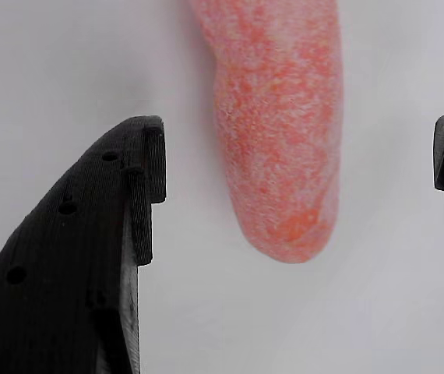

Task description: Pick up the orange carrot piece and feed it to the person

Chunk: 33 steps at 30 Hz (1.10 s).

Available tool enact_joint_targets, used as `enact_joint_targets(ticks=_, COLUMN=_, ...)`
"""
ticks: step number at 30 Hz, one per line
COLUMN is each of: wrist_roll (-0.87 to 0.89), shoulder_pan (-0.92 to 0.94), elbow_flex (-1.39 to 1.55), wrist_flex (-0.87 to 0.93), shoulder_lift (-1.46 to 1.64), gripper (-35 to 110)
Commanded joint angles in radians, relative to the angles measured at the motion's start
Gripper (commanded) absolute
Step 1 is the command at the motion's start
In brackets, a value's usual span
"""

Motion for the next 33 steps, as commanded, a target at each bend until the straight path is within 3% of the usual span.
enact_joint_targets(ticks=1, wrist_roll=-0.014, shoulder_pan=0.014, elbow_flex=-0.057, wrist_flex=0.005, shoulder_lift=0.012, gripper=29)
enact_joint_targets(ticks=11, wrist_roll=-0.075, shoulder_pan=0.017, elbow_flex=-0.054, wrist_flex=0.02, shoulder_lift=-0.054, gripper=26)
enact_joint_targets(ticks=20, wrist_roll=-0.075, shoulder_pan=0.063, elbow_flex=-0.021, wrist_flex=0.021, shoulder_lift=-0.146, gripper=-5)
enact_joint_targets(ticks=33, wrist_roll=-0.075, shoulder_pan=0.08, elbow_flex=0.19, wrist_flex=0.02, shoulder_lift=-0.138, gripper=-2)
